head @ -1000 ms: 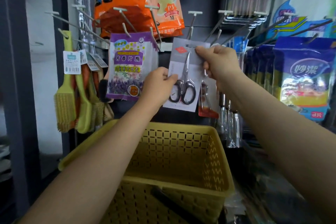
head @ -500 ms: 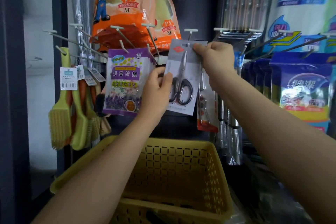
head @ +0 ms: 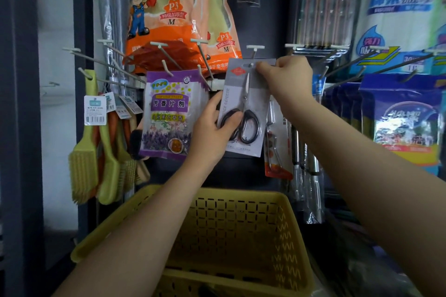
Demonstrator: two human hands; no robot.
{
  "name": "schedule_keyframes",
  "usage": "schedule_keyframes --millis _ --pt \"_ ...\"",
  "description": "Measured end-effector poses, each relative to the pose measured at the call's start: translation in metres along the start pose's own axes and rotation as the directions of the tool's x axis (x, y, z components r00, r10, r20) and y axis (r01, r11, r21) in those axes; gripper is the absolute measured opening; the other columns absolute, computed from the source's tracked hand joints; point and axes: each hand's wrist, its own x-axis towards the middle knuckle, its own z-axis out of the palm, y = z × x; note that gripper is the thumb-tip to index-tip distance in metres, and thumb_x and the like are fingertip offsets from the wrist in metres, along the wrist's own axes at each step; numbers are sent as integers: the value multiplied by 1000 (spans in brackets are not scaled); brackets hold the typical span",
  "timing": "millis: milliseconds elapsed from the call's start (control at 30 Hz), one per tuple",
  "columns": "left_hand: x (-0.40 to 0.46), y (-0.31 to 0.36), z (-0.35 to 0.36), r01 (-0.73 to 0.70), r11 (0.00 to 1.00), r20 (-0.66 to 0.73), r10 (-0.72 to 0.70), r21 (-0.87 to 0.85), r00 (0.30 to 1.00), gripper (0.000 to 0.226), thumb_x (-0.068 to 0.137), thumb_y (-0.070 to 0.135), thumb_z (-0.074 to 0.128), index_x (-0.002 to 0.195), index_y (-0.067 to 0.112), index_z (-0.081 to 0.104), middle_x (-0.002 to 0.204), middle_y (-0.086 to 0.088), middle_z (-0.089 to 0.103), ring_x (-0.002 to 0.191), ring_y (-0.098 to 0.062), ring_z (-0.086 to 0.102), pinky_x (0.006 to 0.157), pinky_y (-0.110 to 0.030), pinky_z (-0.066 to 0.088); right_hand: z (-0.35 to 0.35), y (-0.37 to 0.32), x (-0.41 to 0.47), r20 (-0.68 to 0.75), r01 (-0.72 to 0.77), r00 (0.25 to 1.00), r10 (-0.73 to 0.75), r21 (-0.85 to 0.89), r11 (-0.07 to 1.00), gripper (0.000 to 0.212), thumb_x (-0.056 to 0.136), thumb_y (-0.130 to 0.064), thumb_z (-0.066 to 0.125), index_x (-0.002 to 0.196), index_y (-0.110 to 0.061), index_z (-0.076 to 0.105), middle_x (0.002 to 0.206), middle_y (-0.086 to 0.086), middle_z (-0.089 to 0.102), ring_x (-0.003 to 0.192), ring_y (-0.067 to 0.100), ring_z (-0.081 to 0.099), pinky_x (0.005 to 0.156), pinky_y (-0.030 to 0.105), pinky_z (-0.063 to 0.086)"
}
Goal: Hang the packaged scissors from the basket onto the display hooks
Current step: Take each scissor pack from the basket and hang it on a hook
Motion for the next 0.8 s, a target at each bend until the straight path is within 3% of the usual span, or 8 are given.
schedule_keyframes --millis 133,233,367,467,533,633,700,800 --pt "1 1 -1 -34 999 1 34 -34 999 45 84 20 60 123 37 45 115 0 66 104 -12 62 91 -44 50 -1 1 3 14 -22 1000 22 -11 1000 51 74 -36 67 46 -15 30 47 2 27 51 17 27 50 30 25" --pt "4 3 -2 -55 997 5 56 -47 998 46 85 18 59 127 30 47 117 5 64 107 -8 60 93 -39 49 -2 1 6 24 -63 998 64 -32 997 47 73 -38 66 47 -14 35 47 3 33 49 18 32 52 30 30" --pt "3 -6 -2 59 998 102 -58 -11 993 32 87 25 57 117 36 52 105 7 68 98 -9 65 90 -39 51 -1 1 11 78 -74 992 94 -224 972 35 73 -37 64 57 -12 46 58 6 47 57 24 46 56 29 38" --pt "-1 -12 -2 187 981 217 -194 53 957 56 86 25 58 136 34 34 112 0 66 99 -12 64 88 -35 51 2 4 7 95 -28 993 68 -367 930 35 80 -40 61 68 -9 51 81 11 56 77 31 57 64 33 42" --pt "-4 -14 -4 213 971 254 -235 113 938 72 86 19 60 141 38 18 113 2 64 98 -10 62 77 -26 52 4 8 -1 91 18 996 25 -443 897 36 87 -40 55 80 -5 57 89 16 60 83 34 60 64 32 43" --pt "-4 -18 -6 197 962 239 -240 192 941 75 86 14 59 141 40 15 111 2 62 95 -14 61 66 -25 56 7 25 -16 136 67 991 1 -488 870 38 89 -36 50 63 -8 50 67 11 54 65 29 57 49 24 33" --pt "-2 -21 -6 151 953 207 -208 263 956 64 87 14 57 137 40 26 118 3 60 101 -16 59 73 -32 56 10 42 -28 230 54 972 54 -440 897 37 86 -32 52 56 -11 47 53 4 46 51 23 49 47 24 39" --pt "0 -24 -5 100 913 185 -186 395 965 56 89 17 53 136 35 29 127 2 55 102 -17 57 84 -41 53 14 60 -41 294 38 952 90 -404 914 40 86 -39 55 57 -12 51 54 4 51 54 26 56 55 33 51"
